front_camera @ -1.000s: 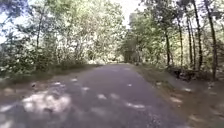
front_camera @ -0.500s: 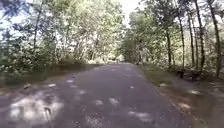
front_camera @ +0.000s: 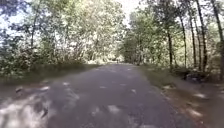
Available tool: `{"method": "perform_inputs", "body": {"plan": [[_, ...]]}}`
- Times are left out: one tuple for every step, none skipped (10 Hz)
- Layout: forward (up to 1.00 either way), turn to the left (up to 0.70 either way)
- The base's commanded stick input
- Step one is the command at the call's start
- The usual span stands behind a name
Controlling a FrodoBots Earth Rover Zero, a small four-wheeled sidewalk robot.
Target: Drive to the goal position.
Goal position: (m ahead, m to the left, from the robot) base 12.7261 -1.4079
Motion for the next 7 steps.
{"method": "perform_inputs", "body": {"plan": [[0.45, 0.0], [0.45, 0.0], [0.45, 0.0], [0.45, 0.0], [0.45, 0.0], [0.45, 0.0], [0.45, 0.0]]}}
